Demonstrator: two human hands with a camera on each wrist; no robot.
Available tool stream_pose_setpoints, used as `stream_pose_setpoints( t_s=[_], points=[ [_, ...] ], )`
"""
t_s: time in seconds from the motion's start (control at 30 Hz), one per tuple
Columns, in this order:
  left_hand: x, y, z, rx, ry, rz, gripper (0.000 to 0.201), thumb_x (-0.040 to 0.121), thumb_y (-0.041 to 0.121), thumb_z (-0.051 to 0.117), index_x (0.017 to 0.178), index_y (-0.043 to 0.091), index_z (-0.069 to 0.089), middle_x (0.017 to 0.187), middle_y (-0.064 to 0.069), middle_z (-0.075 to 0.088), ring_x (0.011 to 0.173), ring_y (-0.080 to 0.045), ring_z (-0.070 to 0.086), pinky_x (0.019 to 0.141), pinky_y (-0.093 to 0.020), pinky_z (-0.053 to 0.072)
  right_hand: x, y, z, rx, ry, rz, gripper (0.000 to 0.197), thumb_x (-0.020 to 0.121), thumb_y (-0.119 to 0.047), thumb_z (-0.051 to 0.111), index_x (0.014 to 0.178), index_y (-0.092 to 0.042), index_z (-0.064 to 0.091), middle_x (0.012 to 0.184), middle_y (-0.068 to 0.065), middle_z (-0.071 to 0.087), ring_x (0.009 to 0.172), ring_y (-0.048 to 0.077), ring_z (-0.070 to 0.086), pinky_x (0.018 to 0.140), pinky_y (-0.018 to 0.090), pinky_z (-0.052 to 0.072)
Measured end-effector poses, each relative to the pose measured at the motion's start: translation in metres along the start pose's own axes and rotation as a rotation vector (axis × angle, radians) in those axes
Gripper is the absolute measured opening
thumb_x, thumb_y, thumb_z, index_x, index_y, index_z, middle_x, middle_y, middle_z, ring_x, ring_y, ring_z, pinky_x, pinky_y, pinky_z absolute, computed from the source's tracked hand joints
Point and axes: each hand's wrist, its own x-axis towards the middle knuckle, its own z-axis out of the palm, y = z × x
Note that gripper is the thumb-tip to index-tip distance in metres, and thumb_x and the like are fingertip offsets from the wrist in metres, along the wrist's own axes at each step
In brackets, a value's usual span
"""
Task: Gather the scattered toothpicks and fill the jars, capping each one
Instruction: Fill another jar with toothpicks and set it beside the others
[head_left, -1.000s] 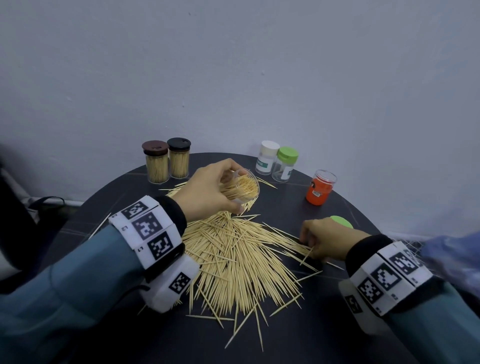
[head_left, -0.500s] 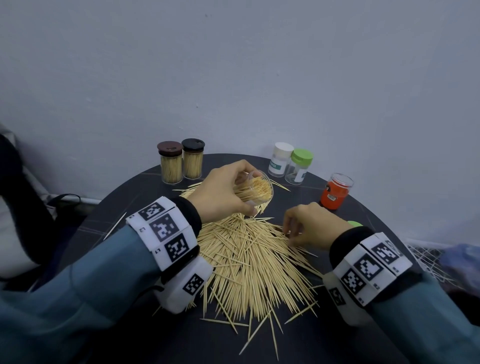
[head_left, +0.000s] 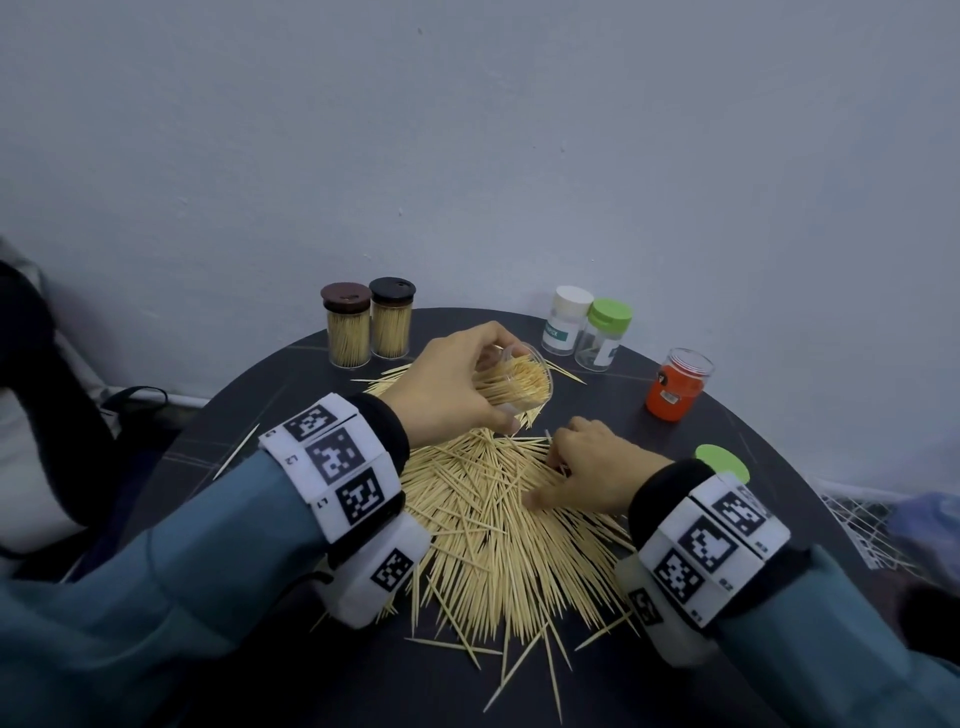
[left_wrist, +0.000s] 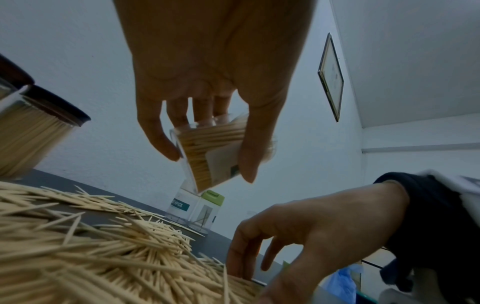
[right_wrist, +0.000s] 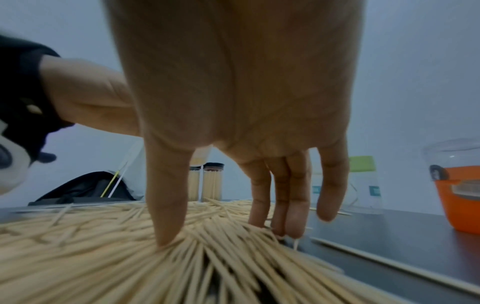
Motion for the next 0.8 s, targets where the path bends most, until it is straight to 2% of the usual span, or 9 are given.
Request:
stream_pose_setpoints(
  t_s=[0.13, 0.23, 0.33, 0.47, 0.6, 0.67, 0.8],
  points=[
    [-0.001, -0.001, 0.000, -0.005, -0.007, 0.001, 0.061, 0.064, 0.014, 0.085, 0.117, 0.025, 0.056, 0.110, 0.005, 0.058, 0.107, -0.008, 0.051, 0.073, -0.011, 0.035, 0.001, -0.008, -0.001, 0.021, -0.007, -0.036, 0.062, 0.083, -0.047, 0.061, 0.126, -0.005, 0.044, 0.127, 0.009, 0.044, 0.118, 0.022, 0.043, 0.099, 0.034, 0.039],
    [0.000, -0.001, 0.000, -0.006, -0.013, 0.003, 0.060, 0.064, 0.015, 0.084, 0.116, 0.026, 0.056, 0.114, 0.004, 0.059, 0.108, -0.007, 0.051, 0.074, -0.011, 0.036, 0.002, -0.013, -0.002, 0.060, 0.009, -0.043, 0.053, 0.087, -0.033, 0.060, 0.126, -0.003, 0.040, 0.126, 0.010, 0.047, 0.107, 0.019, 0.047, 0.084, 0.025, 0.039],
    [0.001, -0.001, 0.000, 0.000, -0.019, 0.003, 0.059, 0.064, 0.015, 0.084, 0.114, 0.027, 0.055, 0.115, 0.004, 0.059, 0.110, -0.008, 0.051, 0.074, -0.009, 0.036, 0.004, -0.015, -0.002, 0.112, 0.029, -0.006, 0.052, 0.087, -0.025, 0.061, 0.127, -0.002, 0.036, 0.124, 0.011, 0.050, 0.110, 0.023, 0.052, 0.080, 0.026, 0.042],
    [0.001, -0.002, 0.000, 0.009, -0.029, 0.009, 0.059, 0.064, 0.014, 0.084, 0.113, 0.028, 0.054, 0.114, 0.006, 0.058, 0.107, -0.006, 0.050, 0.071, -0.002, 0.033, 0.004, -0.016, -0.003, 0.110, -0.008, 0.018, 0.044, 0.088, -0.027, 0.059, 0.124, -0.006, 0.045, 0.123, 0.010, 0.050, 0.109, 0.022, 0.053, 0.087, 0.030, 0.046],
    [0.001, -0.002, 0.000, 0.008, -0.025, 0.015, 0.059, 0.064, 0.014, 0.084, 0.113, 0.028, 0.055, 0.113, 0.006, 0.058, 0.107, -0.007, 0.051, 0.073, -0.005, 0.035, 0.005, -0.018, -0.003, 0.079, -0.042, 0.017, 0.035, 0.091, -0.025, 0.053, 0.119, -0.005, 0.049, 0.120, 0.011, 0.052, 0.097, 0.022, 0.052, 0.078, 0.028, 0.043],
    [0.000, -0.002, 0.000, -0.001, -0.019, 0.013, 0.059, 0.063, 0.013, 0.084, 0.112, 0.028, 0.055, 0.112, 0.006, 0.059, 0.105, -0.007, 0.053, 0.073, -0.006, 0.037, 0.006, -0.019, -0.003, 0.054, -0.044, 0.002, 0.033, 0.093, -0.024, 0.050, 0.119, -0.004, 0.050, 0.121, 0.012, 0.053, 0.105, 0.025, 0.054, 0.078, 0.029, 0.042],
    [0.001, -0.003, 0.000, -0.008, -0.007, 0.012, 0.059, 0.063, 0.012, 0.085, 0.113, 0.027, 0.056, 0.112, 0.005, 0.061, 0.105, -0.007, 0.054, 0.075, -0.006, 0.037, 0.003, -0.019, -0.004, 0.024, -0.060, -0.017, 0.035, 0.096, -0.025, 0.045, 0.123, -0.003, 0.048, 0.126, 0.013, 0.052, 0.115, 0.026, 0.051, 0.087, 0.029, 0.042]
  ],
)
